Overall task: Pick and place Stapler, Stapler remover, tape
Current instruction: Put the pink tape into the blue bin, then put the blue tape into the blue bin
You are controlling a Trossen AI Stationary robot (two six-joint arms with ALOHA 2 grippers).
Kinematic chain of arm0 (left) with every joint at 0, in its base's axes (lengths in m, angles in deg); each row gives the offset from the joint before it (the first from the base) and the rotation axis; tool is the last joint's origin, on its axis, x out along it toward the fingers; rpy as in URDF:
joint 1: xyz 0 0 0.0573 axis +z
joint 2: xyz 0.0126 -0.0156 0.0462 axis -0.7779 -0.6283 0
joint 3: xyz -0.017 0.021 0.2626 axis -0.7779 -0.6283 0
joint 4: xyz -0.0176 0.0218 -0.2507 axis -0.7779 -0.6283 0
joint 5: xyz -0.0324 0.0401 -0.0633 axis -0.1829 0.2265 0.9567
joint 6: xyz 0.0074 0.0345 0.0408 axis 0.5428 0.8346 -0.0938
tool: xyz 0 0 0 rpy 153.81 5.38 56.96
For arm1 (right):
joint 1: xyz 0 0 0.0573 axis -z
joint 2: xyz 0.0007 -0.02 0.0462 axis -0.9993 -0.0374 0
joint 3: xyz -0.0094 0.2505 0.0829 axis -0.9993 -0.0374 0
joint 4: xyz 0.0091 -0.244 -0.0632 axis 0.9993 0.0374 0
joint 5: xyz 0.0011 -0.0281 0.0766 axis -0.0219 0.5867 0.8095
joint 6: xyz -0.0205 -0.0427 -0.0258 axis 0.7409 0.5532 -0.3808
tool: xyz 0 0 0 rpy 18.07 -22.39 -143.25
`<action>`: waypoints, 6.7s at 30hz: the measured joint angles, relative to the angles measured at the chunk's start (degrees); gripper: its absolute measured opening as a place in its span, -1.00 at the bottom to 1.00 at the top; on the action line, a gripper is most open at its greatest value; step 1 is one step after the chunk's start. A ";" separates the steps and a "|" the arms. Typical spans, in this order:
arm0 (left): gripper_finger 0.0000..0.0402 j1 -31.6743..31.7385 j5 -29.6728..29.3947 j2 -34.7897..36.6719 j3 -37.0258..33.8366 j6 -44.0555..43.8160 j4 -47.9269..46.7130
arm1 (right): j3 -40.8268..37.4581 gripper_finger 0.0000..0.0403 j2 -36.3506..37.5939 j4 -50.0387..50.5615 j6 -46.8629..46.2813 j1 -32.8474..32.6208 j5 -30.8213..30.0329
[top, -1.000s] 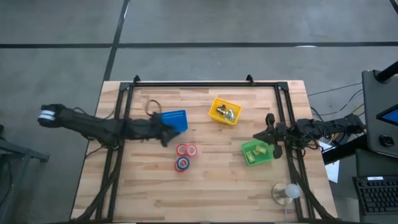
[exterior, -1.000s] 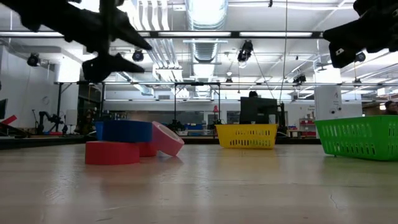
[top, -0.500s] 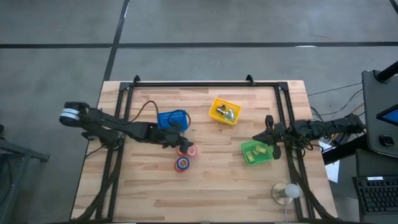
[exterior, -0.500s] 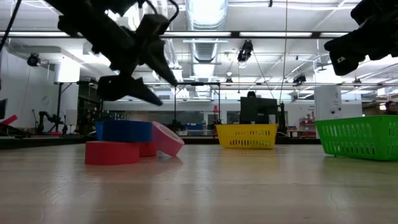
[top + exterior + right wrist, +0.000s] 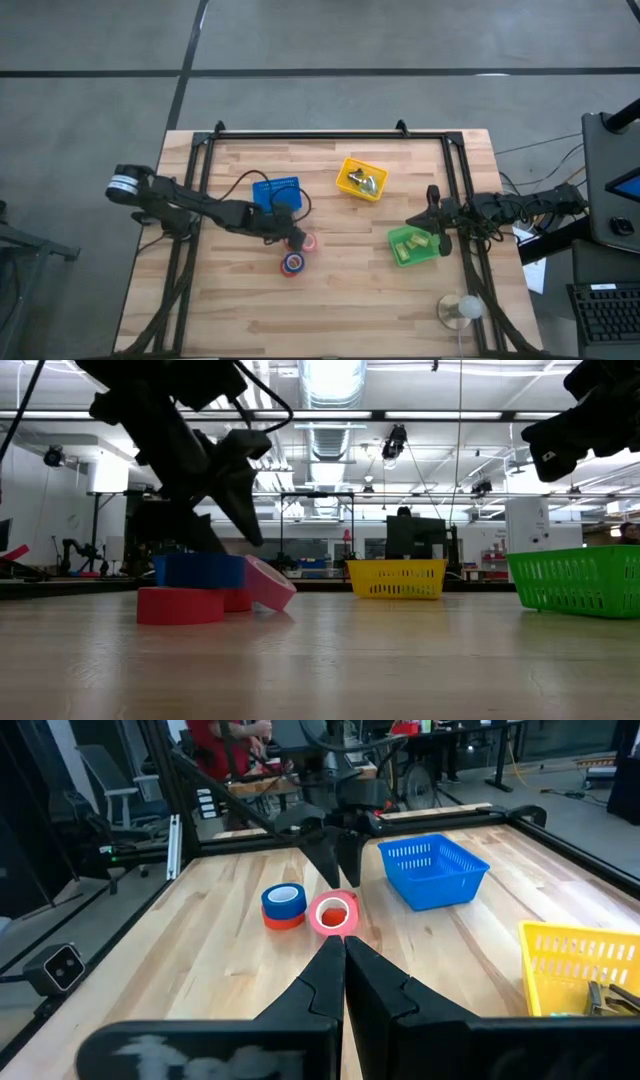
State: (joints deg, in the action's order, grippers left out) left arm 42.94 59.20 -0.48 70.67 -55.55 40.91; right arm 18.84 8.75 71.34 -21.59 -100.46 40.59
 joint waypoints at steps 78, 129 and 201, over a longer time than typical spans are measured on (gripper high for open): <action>-0.76 -3.02 -23.26 -11.73 34.40 15.26 -45.89 | -1.62 -0.96 -0.04 -0.31 -1.26 0.01 -0.09; -0.73 18.22 -14.32 2.21 -3.78 14.34 -2.17 | -1.66 -0.96 -0.03 -0.58 -1.02 0.01 -0.17; -0.04 -9.41 3.34 3.36 3.87 41.40 -0.96 | -2.64 -0.96 -0.15 -1.92 -2.36 0.00 -0.07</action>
State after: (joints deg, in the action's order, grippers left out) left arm 33.52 62.54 2.88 74.53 -14.15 39.95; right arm 16.20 8.61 69.42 -23.95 -100.46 40.52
